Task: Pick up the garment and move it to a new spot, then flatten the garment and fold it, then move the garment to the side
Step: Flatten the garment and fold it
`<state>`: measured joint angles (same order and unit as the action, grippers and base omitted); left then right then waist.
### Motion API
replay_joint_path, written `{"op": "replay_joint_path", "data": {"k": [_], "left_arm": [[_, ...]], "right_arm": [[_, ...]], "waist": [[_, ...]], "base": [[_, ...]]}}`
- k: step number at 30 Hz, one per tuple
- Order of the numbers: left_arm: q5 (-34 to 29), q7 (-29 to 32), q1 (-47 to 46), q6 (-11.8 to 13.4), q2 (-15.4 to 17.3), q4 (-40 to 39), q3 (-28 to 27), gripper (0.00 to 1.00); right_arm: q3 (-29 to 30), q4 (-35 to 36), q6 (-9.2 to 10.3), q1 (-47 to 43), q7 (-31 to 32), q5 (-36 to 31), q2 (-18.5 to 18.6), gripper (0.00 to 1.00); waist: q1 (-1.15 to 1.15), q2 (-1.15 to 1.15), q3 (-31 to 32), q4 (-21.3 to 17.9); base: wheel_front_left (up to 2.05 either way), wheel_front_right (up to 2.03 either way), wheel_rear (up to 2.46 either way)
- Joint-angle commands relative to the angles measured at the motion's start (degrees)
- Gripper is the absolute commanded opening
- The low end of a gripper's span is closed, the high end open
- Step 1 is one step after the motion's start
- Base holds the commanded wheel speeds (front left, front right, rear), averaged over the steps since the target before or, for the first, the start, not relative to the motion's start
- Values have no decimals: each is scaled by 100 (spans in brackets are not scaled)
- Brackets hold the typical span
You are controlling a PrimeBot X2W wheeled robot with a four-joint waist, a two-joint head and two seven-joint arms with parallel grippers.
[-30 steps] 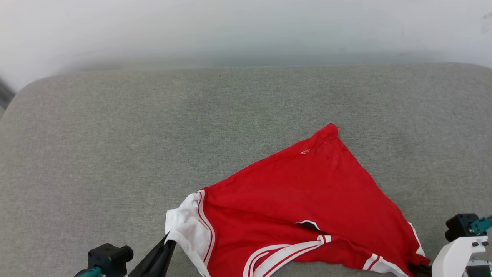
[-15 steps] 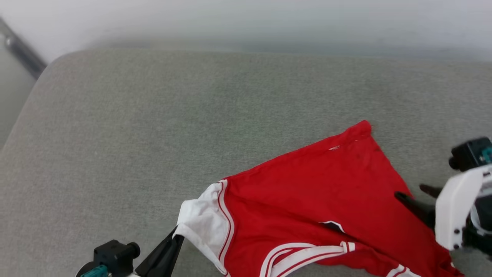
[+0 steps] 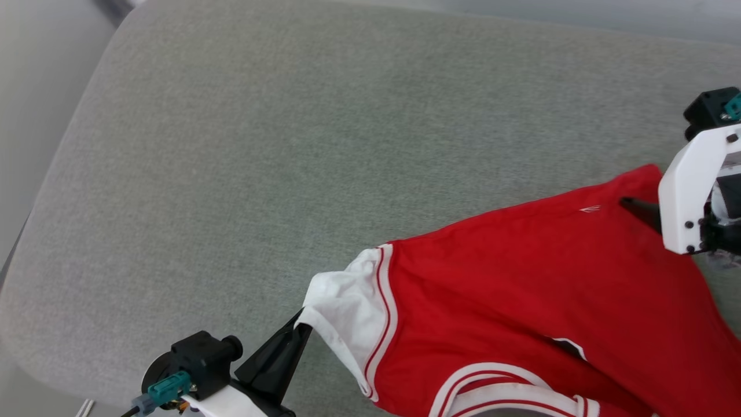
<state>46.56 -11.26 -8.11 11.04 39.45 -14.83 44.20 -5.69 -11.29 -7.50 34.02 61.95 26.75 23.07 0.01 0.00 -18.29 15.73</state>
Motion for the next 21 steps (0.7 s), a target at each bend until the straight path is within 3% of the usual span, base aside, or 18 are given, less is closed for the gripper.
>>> {"op": "replay_joint_path", "data": {"k": [1, 10, 16, 17, 19, 21], "left_arm": [[-31, -12, -92, -28, -37, 7, 7, 0], [-67, -60, -291, -184, -296, 172, 121, 0], [-88, -97, -351, -276, -382, 336, 180, 0], [-88, -101, -365, -291, -396, 359, 185, 0], [-80, -97, -380, -296, -415, 401, 191, 0], [-71, -107, -388, -294, -430, 434, 193, 0]], "right_arm": [[6, -106, 2, 110, -46, -52, 61, 100], [-149, -1019, 3, 244, -228, -339, 315, 100], [-85, -1439, 5, 127, -388, -296, 235, 100], [-100, -1498, 5, 100, -403, -313, 240, 75], [-140, -1592, 5, 36, -434, -325, 251, 0], [-175, -1643, 4, 6, -474, -313, 256, 0]], "waist": [[-1, 0, -226, 246], [-1, 0, -503, 624], [-1, 0, -586, 747], [-1, 0, -585, 762], [-1, 0, -569, 777], [-1, 0, -537, 775]], "base": [[0, 0, 0], [0, 0, 0], [0, 0, 0], [0, 0, 0], [0, 0, 0], [0, 0, 0]]}}
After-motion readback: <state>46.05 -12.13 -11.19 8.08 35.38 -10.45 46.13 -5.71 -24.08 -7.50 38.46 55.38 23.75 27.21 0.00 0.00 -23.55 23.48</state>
